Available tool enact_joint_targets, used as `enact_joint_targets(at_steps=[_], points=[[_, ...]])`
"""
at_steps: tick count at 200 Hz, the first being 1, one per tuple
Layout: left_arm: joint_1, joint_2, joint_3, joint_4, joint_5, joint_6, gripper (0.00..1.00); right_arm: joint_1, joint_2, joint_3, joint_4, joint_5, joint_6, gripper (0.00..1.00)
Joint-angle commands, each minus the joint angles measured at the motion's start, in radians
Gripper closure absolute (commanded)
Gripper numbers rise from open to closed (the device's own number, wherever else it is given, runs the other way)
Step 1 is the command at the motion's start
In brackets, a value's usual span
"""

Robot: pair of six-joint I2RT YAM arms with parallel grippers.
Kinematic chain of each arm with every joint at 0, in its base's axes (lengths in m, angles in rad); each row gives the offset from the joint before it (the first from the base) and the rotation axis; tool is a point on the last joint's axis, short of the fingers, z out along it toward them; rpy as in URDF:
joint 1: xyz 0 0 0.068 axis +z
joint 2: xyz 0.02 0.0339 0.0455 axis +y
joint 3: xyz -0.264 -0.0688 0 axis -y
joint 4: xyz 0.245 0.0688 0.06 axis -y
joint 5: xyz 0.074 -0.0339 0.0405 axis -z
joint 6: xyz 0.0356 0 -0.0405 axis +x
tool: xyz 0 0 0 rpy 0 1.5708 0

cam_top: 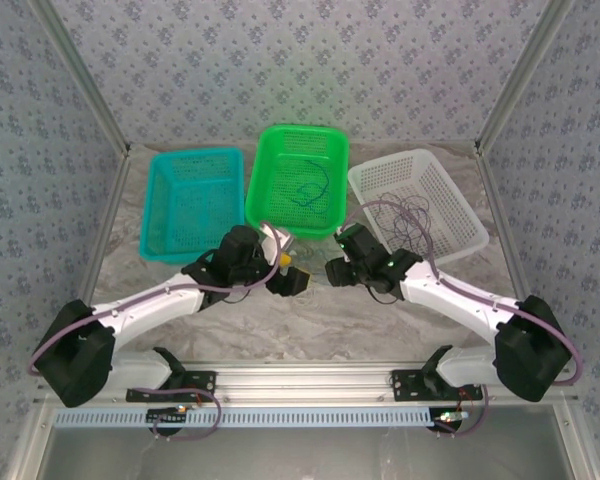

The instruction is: Untangle the cables

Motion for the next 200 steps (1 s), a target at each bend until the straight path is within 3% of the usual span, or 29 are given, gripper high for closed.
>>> enact_joint_targets(at_steps=[1, 93, 105, 127, 145, 156, 184, 200], points=[[-0.025, 0.025, 0.007, -0.040, 0.013, 0.083, 0.13, -0.007, 0.014, -0.015, -0.049, 0.001, -0.018, 0.41], [-0.102, 0.232, 0.118, -0.103, -0.056, 0.128, 0.22, -0.081, -0.134, -0.092, -0.024, 0.013, 0.028, 0.38], [-0.101, 0.248, 0.129, -0.106, -0.084, 0.123, 0.32, -0.089, -0.155, -0.104, -0.018, 0.007, 0.034, 0.38], [-0.102, 0.258, 0.145, -0.119, -0.137, 0.114, 0.70, -0.099, -0.182, -0.120, -0.016, 0.006, 0.040, 0.37], [-0.101, 0.251, 0.155, -0.131, -0.134, 0.123, 0.86, -0.106, -0.193, -0.123, -0.021, 0.008, 0.040, 0.36], [-0.101, 0.244, 0.159, -0.139, -0.135, 0.125, 0.92, -0.108, -0.197, -0.122, -0.021, 0.016, 0.039, 0.35], [-0.101, 0.210, 0.154, -0.140, -0.136, 0.122, 0.94, -0.115, -0.201, -0.122, -0.016, 0.016, 0.039, 0.35], [-0.101, 0.186, 0.154, -0.150, -0.148, 0.119, 1.00, -0.117, -0.204, -0.123, -0.010, 0.014, 0.039, 0.35]])
